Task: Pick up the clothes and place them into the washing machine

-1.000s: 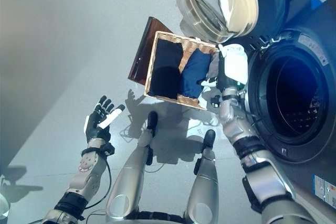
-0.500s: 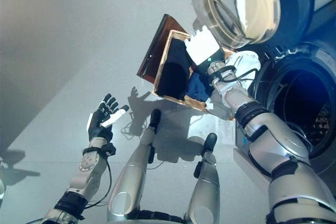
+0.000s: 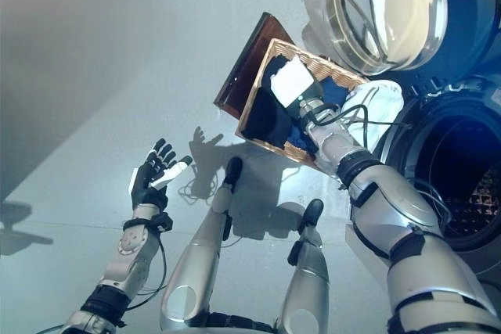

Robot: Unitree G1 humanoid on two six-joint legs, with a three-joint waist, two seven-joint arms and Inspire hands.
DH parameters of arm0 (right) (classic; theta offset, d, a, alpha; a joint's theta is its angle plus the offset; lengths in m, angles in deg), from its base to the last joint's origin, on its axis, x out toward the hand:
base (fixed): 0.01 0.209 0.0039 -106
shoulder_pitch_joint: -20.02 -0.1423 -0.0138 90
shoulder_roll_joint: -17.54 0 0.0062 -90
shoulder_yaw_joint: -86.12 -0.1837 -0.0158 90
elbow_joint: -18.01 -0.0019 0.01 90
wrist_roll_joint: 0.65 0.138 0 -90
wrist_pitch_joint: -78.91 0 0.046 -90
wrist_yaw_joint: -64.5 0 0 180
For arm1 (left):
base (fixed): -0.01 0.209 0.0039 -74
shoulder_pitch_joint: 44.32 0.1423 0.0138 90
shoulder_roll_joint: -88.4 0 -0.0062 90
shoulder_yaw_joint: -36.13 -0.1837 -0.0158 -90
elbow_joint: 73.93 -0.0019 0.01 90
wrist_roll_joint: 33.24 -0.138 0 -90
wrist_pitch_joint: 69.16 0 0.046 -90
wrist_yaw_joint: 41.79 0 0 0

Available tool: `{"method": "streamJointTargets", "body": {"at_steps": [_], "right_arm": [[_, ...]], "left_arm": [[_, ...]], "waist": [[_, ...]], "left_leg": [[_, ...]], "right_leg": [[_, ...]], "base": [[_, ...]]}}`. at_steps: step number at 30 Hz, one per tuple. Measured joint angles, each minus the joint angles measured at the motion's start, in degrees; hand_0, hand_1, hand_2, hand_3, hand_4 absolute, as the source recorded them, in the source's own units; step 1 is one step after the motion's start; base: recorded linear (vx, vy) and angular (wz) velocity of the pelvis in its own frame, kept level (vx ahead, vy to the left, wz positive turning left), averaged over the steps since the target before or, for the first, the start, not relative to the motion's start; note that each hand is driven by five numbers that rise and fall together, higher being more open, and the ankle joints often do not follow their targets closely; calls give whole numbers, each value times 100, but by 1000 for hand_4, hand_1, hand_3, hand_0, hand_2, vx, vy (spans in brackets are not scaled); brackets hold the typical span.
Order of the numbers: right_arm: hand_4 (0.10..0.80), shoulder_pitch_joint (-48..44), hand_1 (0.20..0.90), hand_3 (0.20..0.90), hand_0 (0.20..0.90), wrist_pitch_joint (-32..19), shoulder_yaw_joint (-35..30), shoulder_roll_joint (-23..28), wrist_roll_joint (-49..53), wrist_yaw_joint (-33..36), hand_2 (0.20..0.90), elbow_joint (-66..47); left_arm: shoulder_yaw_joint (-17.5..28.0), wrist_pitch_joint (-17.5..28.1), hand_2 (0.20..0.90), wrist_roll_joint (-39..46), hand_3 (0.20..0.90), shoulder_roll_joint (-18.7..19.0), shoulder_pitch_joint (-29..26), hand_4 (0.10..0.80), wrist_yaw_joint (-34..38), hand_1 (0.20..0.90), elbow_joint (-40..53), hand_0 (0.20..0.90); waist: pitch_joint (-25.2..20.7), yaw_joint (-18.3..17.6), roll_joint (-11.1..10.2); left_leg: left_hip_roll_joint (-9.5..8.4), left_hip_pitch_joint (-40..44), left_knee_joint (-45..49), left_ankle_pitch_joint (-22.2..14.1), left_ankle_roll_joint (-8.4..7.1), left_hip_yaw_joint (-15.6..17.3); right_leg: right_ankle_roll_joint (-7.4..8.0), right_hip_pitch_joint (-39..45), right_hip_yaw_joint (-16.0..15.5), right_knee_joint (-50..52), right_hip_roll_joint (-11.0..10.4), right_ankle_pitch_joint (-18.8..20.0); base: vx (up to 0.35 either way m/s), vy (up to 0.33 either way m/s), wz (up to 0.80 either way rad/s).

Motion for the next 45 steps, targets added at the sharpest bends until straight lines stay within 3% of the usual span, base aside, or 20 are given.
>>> {"method": "streamJointTargets", "body": {"at_steps": [14,25,45], "right_arm": [[800,12,900,900,900,-355,-50,118,699,-116,900,-52],[800,-9,900,900,900,-342,-113,239,760,-107,900,-306],[800,-189,900,900,900,-44,-1002,-513,2191,105,900,-86]], "left_arm": [[2,4,900,53,900,0,17,800,-80,900,127,900],[-8,6,900,53,900,-4,1,800,-106,900,234,900],[14,112,900,119,900,-3,17,800,120,900,318,900]], "waist": [[0,-14,-1],[4,-45,-7],[6,-10,-2]], "left_leg": [[32,-38,-87,2,0,70],[33,-189,-74,32,28,74],[42,-419,-81,35,16,55]], "right_leg": [[-8,-136,59,19,4,-34],[24,-284,64,29,15,-26],[-8,-499,46,13,29,-44]], "base": [[0,4,-1],[0,0,0],[0,0,0]]}}
